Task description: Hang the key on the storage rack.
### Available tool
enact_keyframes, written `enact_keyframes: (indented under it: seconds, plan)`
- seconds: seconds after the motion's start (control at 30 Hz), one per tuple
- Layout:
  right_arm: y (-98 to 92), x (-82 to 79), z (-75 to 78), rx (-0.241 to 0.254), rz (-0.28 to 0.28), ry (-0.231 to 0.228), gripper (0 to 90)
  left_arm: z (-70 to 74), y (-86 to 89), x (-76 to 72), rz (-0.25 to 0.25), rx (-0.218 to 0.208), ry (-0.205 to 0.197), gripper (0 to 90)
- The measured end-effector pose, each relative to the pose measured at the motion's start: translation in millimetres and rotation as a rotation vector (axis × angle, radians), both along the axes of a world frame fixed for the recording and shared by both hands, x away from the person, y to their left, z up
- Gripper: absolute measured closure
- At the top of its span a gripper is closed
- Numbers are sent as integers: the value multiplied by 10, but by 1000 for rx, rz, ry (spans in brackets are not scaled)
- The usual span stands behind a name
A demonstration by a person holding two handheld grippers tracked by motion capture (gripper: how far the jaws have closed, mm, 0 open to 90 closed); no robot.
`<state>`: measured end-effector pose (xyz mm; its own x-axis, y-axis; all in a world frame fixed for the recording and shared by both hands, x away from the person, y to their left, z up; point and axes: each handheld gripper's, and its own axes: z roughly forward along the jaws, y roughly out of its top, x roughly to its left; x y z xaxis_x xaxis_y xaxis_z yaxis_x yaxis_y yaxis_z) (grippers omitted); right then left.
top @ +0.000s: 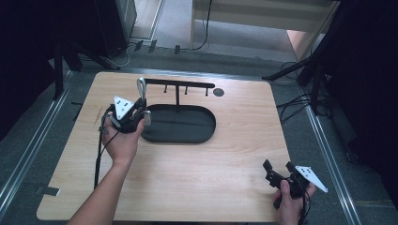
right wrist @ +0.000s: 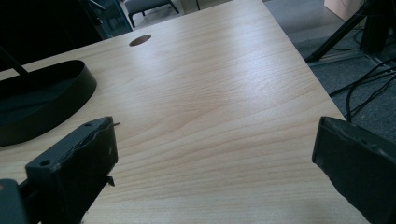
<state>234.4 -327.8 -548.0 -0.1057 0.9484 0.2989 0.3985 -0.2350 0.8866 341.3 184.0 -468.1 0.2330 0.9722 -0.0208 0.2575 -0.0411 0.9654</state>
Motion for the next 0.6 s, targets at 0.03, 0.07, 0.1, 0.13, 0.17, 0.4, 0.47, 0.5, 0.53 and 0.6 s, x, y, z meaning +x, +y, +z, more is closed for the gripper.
enact_keyframes:
  seconds: [0.03, 0.07, 0.1, 0.13, 0.17, 0.4, 0.47, 0.5, 0.53, 0.6]
  plan:
    - [0, 0, 0, 0, 0, 0, 0, -3, -3, 5, -3, 6, 4, 829]
    - [1, 1, 0, 0, 0, 1, 0, -6, -9, 9, -1, 7, 4, 829]
    - [1, 0, 0, 1, 0, 1, 0, -7, -15, 10, 1, 8, 6, 829]
    - [0, 0, 0, 0, 0, 0, 0, -9, -17, 15, 0, 12, 9, 829]
    - [0, 0, 0, 0, 0, 0, 0, -12, -19, 20, -1, 10, 11, 829]
    - [1, 1, 0, 1, 0, 1, 0, -25, -26, 55, 0, 13, 26, 829]
    - [2, 1, 0, 1, 0, 1, 0, -30, -31, 63, 0, 15, 30, 829]
    - [2, 1, 0, 1, 0, 2, 0, -33, -34, 70, 1, 16, 30, 829]
    - [2, 1, 0, 1, 0, 2, 0, -35, -35, 74, 1, 13, 33, 829]
    - [1, 1, 0, 2, 1, 3, 0, -38, -40, 83, 1, 16, 35, 829]
